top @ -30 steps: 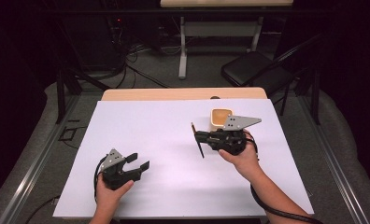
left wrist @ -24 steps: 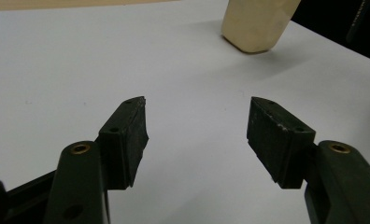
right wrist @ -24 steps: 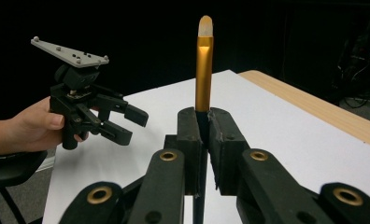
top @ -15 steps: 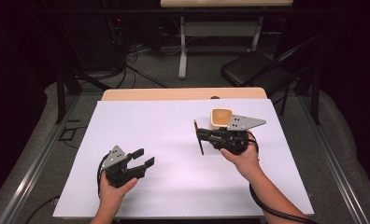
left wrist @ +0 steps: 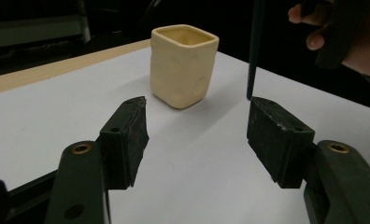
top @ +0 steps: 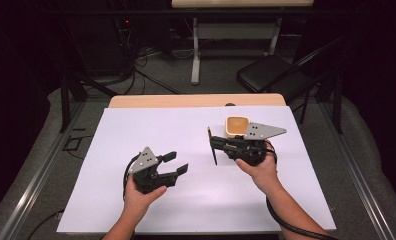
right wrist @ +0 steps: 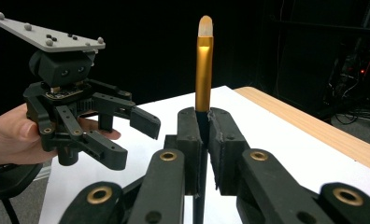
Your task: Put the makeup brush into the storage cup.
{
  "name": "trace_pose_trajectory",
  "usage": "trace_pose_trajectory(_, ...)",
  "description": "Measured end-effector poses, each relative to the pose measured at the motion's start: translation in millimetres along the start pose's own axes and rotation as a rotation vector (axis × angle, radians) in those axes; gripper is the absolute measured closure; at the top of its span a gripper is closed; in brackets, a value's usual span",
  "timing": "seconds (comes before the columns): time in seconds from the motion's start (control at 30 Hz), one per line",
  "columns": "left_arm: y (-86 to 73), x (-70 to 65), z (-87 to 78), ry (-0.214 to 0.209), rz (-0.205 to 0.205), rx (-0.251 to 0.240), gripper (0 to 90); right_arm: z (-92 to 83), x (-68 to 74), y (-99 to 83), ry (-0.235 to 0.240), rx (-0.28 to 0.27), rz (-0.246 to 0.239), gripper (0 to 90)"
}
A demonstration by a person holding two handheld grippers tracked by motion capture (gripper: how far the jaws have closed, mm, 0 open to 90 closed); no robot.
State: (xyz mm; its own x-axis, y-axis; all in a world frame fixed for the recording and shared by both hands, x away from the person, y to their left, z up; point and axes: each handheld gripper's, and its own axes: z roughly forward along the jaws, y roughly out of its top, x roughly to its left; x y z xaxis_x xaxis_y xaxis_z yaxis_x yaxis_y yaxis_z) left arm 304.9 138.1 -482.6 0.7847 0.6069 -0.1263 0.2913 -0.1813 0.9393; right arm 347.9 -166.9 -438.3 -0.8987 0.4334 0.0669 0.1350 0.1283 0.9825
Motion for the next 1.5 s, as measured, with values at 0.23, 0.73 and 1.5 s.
trace_pose_trajectory(0.23,8.6,-6.1,8.7,-0.036,-0.003,-0.016,36.7,1.0,1.7,0.3,-0.001,0.002,0.001,83.3)
trace_pose_trajectory(0.73,24.6,-14.4,20.9,-0.059,0.018,-0.006,35.5,-0.7,3.0,7.6,-0.005,-0.014,-0.003,83.3)
trace_pose_trajectory(1.5,31.9,-21.2,40.9,-0.099,-0.011,-0.002,46.8,1.1,6.2,10.7,-0.013,-0.045,0.002,83.3)
